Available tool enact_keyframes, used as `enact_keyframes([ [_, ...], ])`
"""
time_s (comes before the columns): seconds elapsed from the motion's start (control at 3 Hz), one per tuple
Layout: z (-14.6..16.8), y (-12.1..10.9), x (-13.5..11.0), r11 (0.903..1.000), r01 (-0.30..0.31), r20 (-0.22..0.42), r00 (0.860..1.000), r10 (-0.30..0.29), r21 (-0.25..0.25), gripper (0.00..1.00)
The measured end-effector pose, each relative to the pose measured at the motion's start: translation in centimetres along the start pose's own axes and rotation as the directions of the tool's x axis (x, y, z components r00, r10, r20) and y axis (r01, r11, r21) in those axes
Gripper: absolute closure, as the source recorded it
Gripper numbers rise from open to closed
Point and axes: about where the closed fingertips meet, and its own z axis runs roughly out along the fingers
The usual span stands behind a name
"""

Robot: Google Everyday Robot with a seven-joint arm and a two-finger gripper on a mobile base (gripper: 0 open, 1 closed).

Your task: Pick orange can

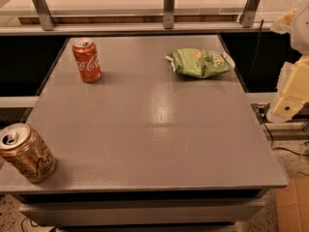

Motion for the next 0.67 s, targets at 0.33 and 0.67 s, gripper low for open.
enact_keyframes([
  [0.33, -0.01, 0.00, 0.00, 1.0000, 0.000, 0.000, 1.000, 0.000, 0.000, 0.00],
  [0.67, 0.28, -0.23, -0.44, 0.9997, 0.004, 0.032, 0.999, -0.003, -0.023, 0.00],
])
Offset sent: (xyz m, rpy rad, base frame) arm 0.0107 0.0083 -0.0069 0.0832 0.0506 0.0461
